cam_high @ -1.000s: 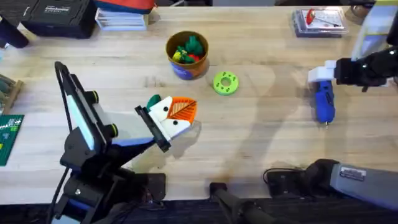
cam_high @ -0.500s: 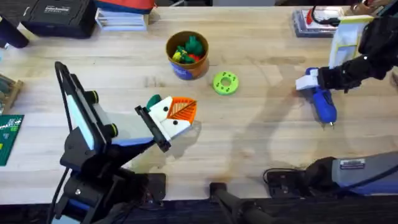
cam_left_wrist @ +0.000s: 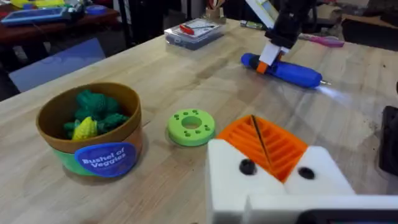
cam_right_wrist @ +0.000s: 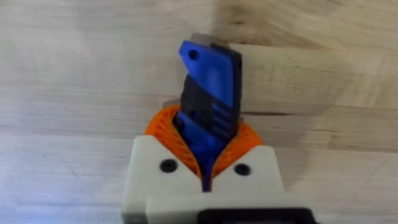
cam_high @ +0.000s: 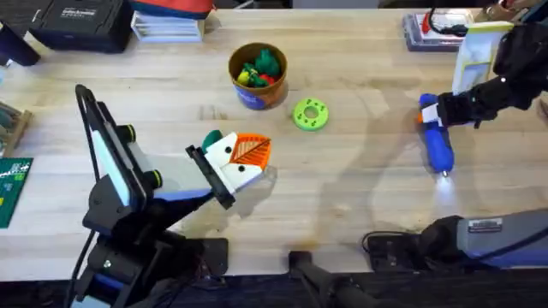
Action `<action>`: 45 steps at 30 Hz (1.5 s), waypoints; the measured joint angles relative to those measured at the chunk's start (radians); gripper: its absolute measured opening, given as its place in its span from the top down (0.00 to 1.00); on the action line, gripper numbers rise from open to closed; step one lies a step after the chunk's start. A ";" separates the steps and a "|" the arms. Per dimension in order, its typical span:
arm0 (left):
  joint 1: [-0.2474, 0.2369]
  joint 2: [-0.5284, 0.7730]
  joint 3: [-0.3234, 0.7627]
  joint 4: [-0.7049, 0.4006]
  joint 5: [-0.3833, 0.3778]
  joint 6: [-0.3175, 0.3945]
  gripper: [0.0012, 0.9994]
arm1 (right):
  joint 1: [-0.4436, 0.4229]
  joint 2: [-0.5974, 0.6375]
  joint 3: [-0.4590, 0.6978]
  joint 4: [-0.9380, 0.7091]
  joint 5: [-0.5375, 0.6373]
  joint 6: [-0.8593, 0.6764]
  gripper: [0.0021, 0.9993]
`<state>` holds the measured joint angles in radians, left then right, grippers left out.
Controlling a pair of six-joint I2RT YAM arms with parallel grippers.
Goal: Pick up the gripper from the table and insert it into the empty holder that is missing its gripper. Then pick up a screw, insert it into the mounting hole, and use the screwdriver to tighten it. Finally, clean up the table by picking up the vegetable and placing it into the bucket.
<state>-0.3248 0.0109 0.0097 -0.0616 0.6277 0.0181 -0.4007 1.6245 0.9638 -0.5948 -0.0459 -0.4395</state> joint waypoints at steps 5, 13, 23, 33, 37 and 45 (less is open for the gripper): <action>0.000 0.000 0.000 0.000 0.000 0.000 0.99 | 0.000 -0.138 0.010 -0.067 0.000 0.028 0.98; 0.000 0.000 0.000 0.000 0.000 0.000 0.99 | 0.000 -0.476 0.032 -0.071 0.000 0.152 0.98; 0.000 0.000 0.000 0.000 0.000 0.000 0.99 | 0.179 -0.897 -0.138 0.133 0.000 0.363 0.98; 0.000 0.000 0.000 0.000 0.000 0.000 0.99 | 0.629 -0.931 -0.219 0.461 0.000 0.479 0.98; 0.000 0.000 0.000 0.000 0.000 0.000 0.99 | 0.796 -0.887 -0.219 0.611 0.000 0.492 0.98; 0.000 0.000 0.000 0.000 0.000 0.000 0.99 | 1.042 -0.817 -0.220 0.767 0.005 0.493 0.98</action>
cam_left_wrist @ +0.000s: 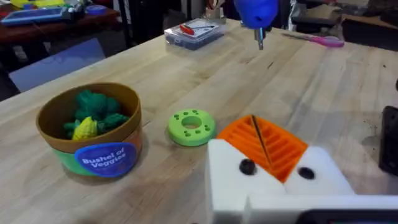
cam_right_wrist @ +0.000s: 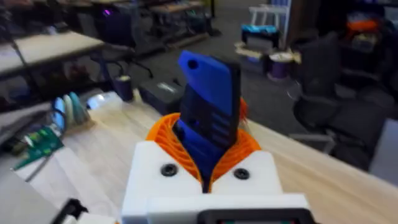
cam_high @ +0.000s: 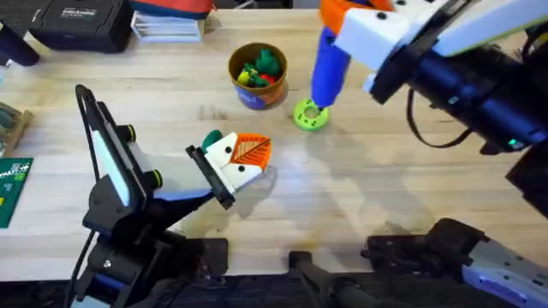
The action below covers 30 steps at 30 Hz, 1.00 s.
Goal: Pick up the gripper from the table and insert it into the empty holder that is missing its gripper. Then pick up a screw, insert it into the mounting hole, and use the screwdriver to tighten it. Finally, clean up the table by picking up the vegetable and placing it into the bucket.
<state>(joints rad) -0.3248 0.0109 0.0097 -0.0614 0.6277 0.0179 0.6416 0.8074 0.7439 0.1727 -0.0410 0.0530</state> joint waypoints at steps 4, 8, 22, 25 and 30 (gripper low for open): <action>0.000 0.000 0.000 0.000 0.000 0.000 0.99 | 0.092 0.000 -0.023 0.128 0.018 -0.017 0.98; 0.000 0.000 0.000 0.000 0.000 0.000 0.99 | 0.160 0.000 -0.108 0.336 0.027 -0.027 0.98; 0.000 0.000 0.000 0.000 0.000 -0.010 0.99 | 0.306 0.241 -0.224 0.841 -0.033 -0.050 0.98; 0.000 0.000 0.000 0.000 0.000 -0.025 0.99 | 0.329 0.274 -0.224 0.847 -0.049 -0.050 0.98; 0.000 0.000 0.000 0.000 0.000 -0.031 0.99 | 0.360 0.283 -0.224 0.852 -0.058 -0.050 0.98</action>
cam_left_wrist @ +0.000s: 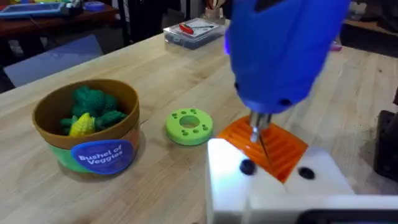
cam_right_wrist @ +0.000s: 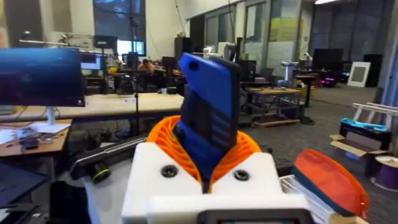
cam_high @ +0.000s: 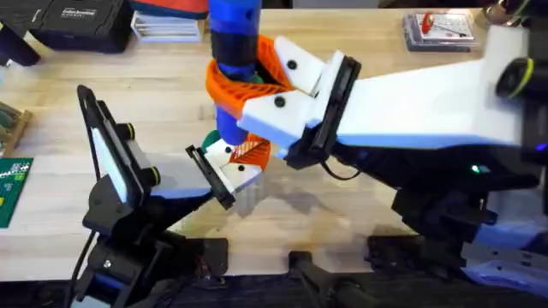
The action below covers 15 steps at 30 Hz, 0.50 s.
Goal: Pick up the gripper from the table and insert it into the empty holder that is missing its gripper. Then pick up a screw, insert it into the mounting hole, and use the screwdriver to tighten it. Finally, clean up the table by picking up the vegetable and placing it into the bucket.
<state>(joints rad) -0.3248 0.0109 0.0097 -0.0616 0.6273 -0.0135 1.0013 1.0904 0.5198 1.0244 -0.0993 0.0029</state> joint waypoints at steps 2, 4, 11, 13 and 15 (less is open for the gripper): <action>0.000 0.000 0.000 0.000 0.000 -0.002 0.99 | 0.011 0.000 0.000 0.002 -0.002 0.000 0.98; 0.000 0.000 0.000 0.000 0.000 -0.003 0.99 | 0.020 0.000 0.000 0.001 -0.003 0.000 0.98; 0.000 0.000 0.000 0.000 0.000 -0.003 0.99 | 0.024 0.015 0.000 0.026 -0.003 0.000 0.98; 0.000 0.000 0.000 0.000 0.000 -0.003 0.99 | 0.024 0.027 0.000 0.039 -0.003 -0.001 0.98; 0.000 0.000 0.000 0.000 0.000 -0.003 0.99 | 0.024 0.036 0.000 0.043 -0.003 -0.003 0.98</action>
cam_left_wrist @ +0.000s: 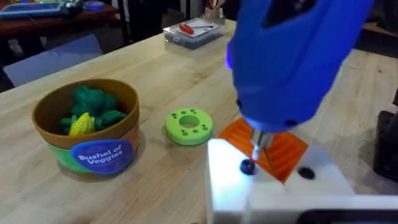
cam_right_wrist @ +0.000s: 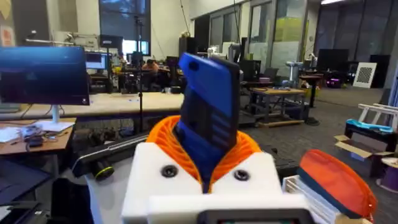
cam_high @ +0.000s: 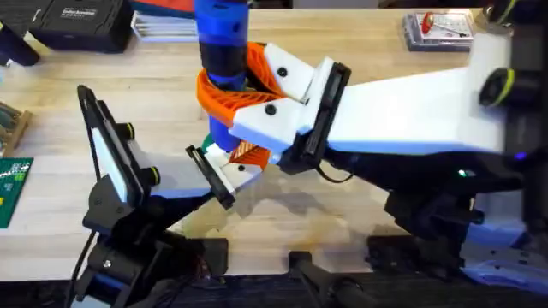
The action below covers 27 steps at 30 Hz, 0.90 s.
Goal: Pick up the gripper from the table and insert it into the empty holder that is missing its gripper. Then pick up a screw, insert it into the mounting hole, and use the screwdriver to tighten it. Finally, clean up the table by picking up the vegetable and placing it into the bucket.
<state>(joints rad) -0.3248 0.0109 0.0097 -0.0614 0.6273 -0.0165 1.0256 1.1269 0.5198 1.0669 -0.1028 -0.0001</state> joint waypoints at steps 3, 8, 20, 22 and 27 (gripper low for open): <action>0.000 0.000 0.000 0.000 0.000 0.000 0.99 | 0.000 0.005 0.000 0.000 0.000 0.000 0.98; 0.000 0.000 0.000 0.000 0.000 0.000 0.99 | 0.000 0.005 0.000 0.001 0.000 0.000 0.98; 0.000 0.000 0.000 -0.001 -0.004 -0.005 0.99 | 0.000 0.044 0.000 0.026 0.001 0.000 0.98; 0.000 0.000 0.000 -0.001 -0.004 -0.007 0.99 | 0.000 0.049 0.000 0.033 0.001 -0.001 0.98; 0.000 0.000 0.000 -0.001 -0.003 -0.007 0.99 | 0.000 0.052 0.000 0.034 -0.001 -0.001 0.98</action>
<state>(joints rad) -0.3248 0.0113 0.0097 -0.0628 0.6241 -0.0238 1.0256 1.1793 0.5201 1.1006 -0.1040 -0.0008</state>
